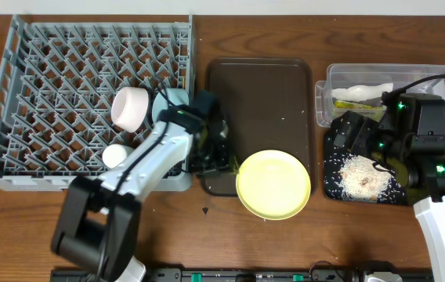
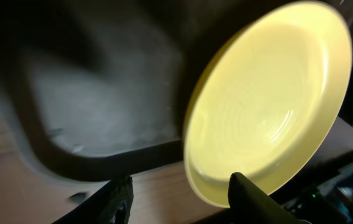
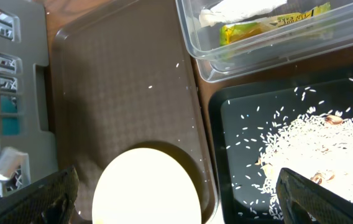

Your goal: Sort waste into correct bins and load items into the dishwasher

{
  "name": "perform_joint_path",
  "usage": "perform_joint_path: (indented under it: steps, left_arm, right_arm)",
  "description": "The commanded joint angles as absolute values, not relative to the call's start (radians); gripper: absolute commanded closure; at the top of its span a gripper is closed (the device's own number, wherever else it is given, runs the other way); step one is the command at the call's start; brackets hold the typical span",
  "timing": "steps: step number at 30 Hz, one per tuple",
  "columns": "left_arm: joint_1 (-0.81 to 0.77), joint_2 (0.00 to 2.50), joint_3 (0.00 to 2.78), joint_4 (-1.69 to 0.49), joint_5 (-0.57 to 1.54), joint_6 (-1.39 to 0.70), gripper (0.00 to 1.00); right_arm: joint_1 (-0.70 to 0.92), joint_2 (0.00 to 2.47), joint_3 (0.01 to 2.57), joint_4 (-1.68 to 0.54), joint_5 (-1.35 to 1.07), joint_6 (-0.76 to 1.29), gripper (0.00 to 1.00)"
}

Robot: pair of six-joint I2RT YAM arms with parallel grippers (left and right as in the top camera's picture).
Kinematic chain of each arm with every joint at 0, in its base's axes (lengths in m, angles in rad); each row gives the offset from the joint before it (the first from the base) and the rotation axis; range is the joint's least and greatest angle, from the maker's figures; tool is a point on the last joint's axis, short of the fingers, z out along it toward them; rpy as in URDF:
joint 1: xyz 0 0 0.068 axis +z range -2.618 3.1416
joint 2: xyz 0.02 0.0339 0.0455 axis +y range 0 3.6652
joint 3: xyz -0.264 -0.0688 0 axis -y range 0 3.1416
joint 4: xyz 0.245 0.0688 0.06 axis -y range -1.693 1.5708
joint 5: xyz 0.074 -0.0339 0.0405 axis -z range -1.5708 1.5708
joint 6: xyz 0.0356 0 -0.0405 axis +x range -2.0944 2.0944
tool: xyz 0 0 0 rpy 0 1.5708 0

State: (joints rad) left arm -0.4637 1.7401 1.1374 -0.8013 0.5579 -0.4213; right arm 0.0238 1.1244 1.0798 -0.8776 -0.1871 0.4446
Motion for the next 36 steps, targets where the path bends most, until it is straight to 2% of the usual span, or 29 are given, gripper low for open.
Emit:
perform_joint_path:
  steps: [1, 8, 16, 18, 20, 24, 30, 36]
  left_arm:
    - [-0.502, 1.783, 1.13, -0.78, 0.618, -0.447, 0.49]
    - [-0.523, 1.86, 1.111, -0.756, 0.539, -0.443, 0.47]
    - [-0.577, 1.917, 1.11, -0.677, 0.568, -0.451, 0.5]
    - [-0.594, 1.925, 1.11, -0.662, 0.568, -0.451, 0.55]
    - [-0.606, 1.929, 1.11, -0.647, 0.566, -0.451, 0.66]
    - [-0.605, 1.929, 1.11, -0.642, 0.564, -0.455, 0.92]
    - [-0.58, 1.88, 1.116, -0.646, 0.564, -0.458, 0.93]
    - [-0.485, 1.665, 1.14, -0.648, 0.45, -0.458, 0.92]
  right_arm:
    - [0.02, 1.119, 1.085, -0.879, -0.185, 0.456, 0.01]
    - [0.02, 1.119, 1.085, -0.879, -0.185, 0.456, 0.01]
    - [0.02, 1.119, 1.085, -0.876, -0.185, 0.456, 0.01]
    - [0.02, 1.119, 1.085, -0.876, -0.184, 0.456, 0.01]
    - [0.02, 1.119, 1.085, -0.876, -0.184, 0.456, 0.01]
    - [0.02, 1.119, 1.085, -0.876, -0.185, 0.456, 0.01]
    - [0.02, 1.119, 1.085, -0.879, -0.185, 0.456, 0.01]
    - [0.02, 1.119, 1.085, -0.879, -0.185, 0.456, 0.01]
